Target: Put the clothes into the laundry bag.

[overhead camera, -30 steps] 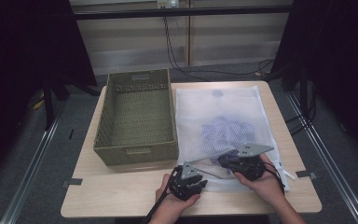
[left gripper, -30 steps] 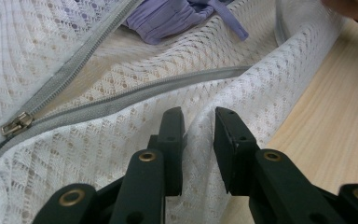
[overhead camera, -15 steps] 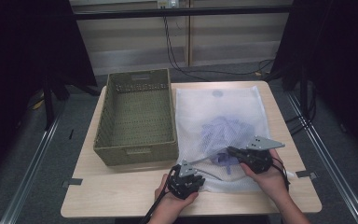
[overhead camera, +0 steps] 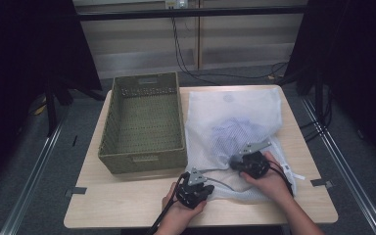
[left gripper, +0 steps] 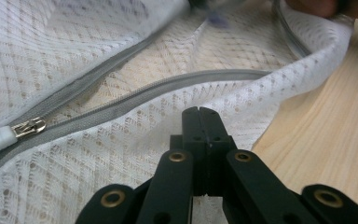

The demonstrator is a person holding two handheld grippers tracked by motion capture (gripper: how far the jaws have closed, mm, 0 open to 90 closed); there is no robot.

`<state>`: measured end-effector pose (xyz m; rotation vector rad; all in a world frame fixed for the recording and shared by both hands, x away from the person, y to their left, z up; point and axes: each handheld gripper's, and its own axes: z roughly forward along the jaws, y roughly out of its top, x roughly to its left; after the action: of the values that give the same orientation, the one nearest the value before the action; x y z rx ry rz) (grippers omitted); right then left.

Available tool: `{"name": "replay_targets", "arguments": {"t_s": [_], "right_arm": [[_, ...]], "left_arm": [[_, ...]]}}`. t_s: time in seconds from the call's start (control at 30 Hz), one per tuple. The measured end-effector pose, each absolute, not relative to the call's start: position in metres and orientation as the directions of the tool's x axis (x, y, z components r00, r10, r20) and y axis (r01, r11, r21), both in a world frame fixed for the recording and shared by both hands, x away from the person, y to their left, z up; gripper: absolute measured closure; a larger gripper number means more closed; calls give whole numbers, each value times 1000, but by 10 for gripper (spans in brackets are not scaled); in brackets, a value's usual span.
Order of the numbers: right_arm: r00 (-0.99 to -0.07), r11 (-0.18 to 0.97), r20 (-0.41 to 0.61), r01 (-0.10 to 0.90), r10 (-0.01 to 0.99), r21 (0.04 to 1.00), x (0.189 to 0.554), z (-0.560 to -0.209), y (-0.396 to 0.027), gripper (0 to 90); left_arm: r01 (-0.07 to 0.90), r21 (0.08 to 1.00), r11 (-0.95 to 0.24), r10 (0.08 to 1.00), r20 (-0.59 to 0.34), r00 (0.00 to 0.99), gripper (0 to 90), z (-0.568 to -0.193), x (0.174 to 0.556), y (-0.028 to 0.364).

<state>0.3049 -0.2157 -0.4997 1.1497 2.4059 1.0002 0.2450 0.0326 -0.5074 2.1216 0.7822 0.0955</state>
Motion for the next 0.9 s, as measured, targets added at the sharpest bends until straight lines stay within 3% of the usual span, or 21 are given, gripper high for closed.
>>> {"name": "replay_targets", "arguments": {"t_s": [0.07, 0.13, 0.27, 0.37, 0.4, 0.47, 0.57, 0.63, 0.73, 0.9], "right_arm": [[-534, 364, 19, 602, 845, 710, 319, -501, -226, 890], [-507, 327, 45, 620, 861, 714, 323, -502, -231, 891], [-662, 385, 98, 541, 743, 748, 299, -491, -234, 857], [-678, 375, 89, 505, 729, 777, 276, -481, -252, 516], [-649, 327, 110, 514, 753, 793, 270, -478, -264, 436], [-547, 201, 167, 550, 821, 811, 260, -471, -295, 414], [-324, 44, 182, 582, 928, 812, 244, -473, -342, 351], [-223, 22, 146, 610, 964, 792, 238, -481, -364, 320], [-168, -9, 156, 651, 973, 759, 237, -488, -376, 318], [-207, 38, 146, 686, 967, 726, 246, -500, -364, 467]], "left_arm": [[507, 744, -436, 566, -212, 797, 900, -508, 245, 33], [519, 739, -428, 572, -223, 789, 900, -508, 246, 33], [568, 729, -382, 556, -310, 771, 887, -510, 252, 38], [513, 815, -269, 570, -295, 767, 735, -504, 246, 51], [485, 839, -246, 588, -269, 763, 686, -500, 244, 56], [448, 870, -206, 629, -233, 741, 555, -490, 242, 68], [466, 863, -197, 685, -219, 695, 460, -485, 248, 86], [514, 827, -226, 703, -227, 674, 438, -492, 255, 94], [580, 777, -243, 720, -256, 645, 447, -503, 262, 96], [599, 753, -274, 711, -261, 653, 533, -508, 267, 90]]}}
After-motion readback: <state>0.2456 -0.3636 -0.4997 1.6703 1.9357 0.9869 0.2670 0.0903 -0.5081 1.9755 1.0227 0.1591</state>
